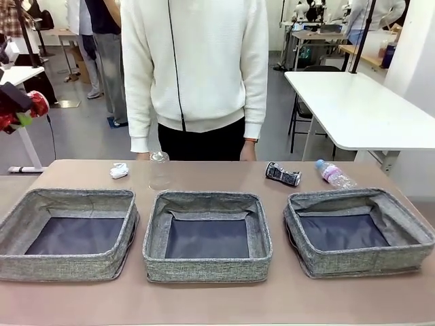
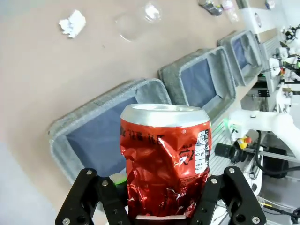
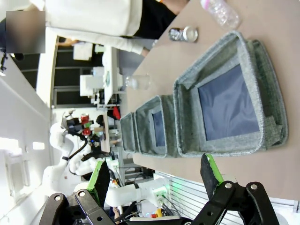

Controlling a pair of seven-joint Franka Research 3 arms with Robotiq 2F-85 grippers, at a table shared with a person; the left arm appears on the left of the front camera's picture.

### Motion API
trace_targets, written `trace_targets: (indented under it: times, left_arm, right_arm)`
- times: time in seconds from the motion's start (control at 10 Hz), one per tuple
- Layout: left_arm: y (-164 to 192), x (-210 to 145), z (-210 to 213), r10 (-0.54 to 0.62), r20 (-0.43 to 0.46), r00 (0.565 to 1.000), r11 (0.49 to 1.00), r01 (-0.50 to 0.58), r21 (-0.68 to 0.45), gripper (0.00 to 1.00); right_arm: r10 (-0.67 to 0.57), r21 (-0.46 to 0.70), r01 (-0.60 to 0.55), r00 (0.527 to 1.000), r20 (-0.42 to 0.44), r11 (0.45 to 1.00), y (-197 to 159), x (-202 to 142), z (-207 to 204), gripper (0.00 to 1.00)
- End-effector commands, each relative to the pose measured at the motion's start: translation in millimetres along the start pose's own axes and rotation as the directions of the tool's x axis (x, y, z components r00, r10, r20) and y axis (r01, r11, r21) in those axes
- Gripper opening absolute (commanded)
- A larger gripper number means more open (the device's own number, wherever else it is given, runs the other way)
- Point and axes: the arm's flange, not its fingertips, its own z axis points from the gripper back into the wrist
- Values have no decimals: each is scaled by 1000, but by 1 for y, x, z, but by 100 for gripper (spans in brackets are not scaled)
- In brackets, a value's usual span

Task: Sort the waste into the appropriate baskets.
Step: Pick up the waste item pointed out by the person.

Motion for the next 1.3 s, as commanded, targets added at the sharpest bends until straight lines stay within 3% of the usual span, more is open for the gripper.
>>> trace_targets:
  times: [0.0,0.1,0.2,0.3,0.4,0.5,0.6,0.7,0.8,0.9,1.0,1.2]
  left_arm:
    - [-1,3,6,13,-9,1000,1000,-13,13,0]
    - [0,0,0,0,0,1000,1000,0,0,0]
    - [-43,19,-13,87,-49,995,980,-76,183,0]
    - [-105,34,-21,21,-31,999,978,-14,207,0]
    - [-176,42,-36,-101,-87,991,967,118,224,0]
    - [-229,44,-54,-90,-229,969,961,145,234,0]
    - [-276,45,-73,-112,-213,971,935,175,307,0]
    - [-321,40,-94,-95,-152,984,939,139,315,0]
    - [-362,37,-118,-52,22,998,935,41,353,0]
    - [-398,33,-138,-41,67,997,939,16,343,0]
    - [-419,32,-150,-40,188,981,912,-41,409,0]
    - [-451,34,-160,-58,179,982,889,-31,457,0]
  right_arm:
    - [24,21,-24,1000,7,999,1,2,0,100]
    - [24,21,-24,1000,7,999,1,2,0,100]
    - [24,21,-24,1000,7,999,1,2,0,100]
    - [24,21,-24,1000,7,999,1,2,0,100]
    - [24,21,-24,1000,7,999,1,2,0,100]
    - [24,21,-24,1000,7,999,1,2,0,100]
    - [24,21,-24,1000,7,999,1,2,0,100]
    - [24,21,-24,1000,7,999,1,2,0,100]
    - [24,21,-24,1000,7,999,1,2,0,100]
    - [24,21,-24,1000,7,999,1,2,0,100]
    - [24,21,-24,1000,7,999,1,2,0,100]
    - [24,21,-24,1000,7,999,1,2,0,100]
